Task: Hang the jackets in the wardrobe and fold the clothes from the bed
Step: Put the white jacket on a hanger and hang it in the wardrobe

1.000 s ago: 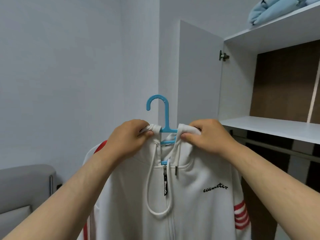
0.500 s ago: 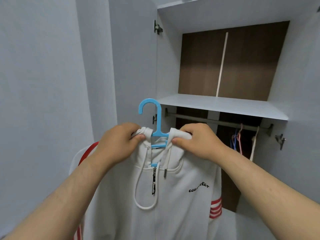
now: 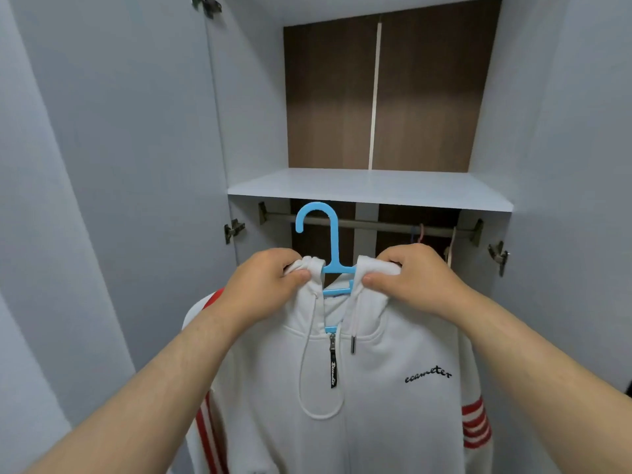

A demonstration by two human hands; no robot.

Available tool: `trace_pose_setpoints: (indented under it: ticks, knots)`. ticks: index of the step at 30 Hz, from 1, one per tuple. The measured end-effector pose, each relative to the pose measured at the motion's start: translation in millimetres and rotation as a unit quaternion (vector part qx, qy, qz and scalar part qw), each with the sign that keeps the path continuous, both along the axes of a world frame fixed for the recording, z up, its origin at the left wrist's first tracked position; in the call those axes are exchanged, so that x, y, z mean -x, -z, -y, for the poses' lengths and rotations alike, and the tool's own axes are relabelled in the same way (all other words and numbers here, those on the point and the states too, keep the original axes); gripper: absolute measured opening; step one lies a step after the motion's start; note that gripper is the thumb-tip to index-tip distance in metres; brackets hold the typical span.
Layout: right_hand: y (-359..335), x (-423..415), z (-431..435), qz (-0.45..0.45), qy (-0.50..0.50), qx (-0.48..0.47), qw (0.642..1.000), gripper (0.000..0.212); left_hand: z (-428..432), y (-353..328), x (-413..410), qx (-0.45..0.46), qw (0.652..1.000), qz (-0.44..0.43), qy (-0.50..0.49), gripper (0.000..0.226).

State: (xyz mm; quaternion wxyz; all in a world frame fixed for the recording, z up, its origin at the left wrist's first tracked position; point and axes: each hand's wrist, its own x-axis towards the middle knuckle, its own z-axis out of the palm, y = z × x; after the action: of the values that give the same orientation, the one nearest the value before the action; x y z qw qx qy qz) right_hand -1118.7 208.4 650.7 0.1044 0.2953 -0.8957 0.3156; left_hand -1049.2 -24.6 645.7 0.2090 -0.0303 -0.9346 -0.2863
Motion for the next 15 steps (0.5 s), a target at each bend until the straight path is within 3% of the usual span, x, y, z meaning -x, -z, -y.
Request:
trace_pose_setpoints:
  ticks: [10, 15]
  knots:
    - [49.6, 71.6, -38.1, 0.106, 0.051, -0.022, 0.993, 0.020, -31.3, 46.9, 97.4, -0.017, 0.997, 0.075, 0.033, 0.022]
    - [69.7, 97.1, -51.3, 0.171, 0.047, -0.011, 0.984, 0.010, -32.5, 60.5, 151.3, 0.008, 0.993, 0.093, 0.069, 0.016]
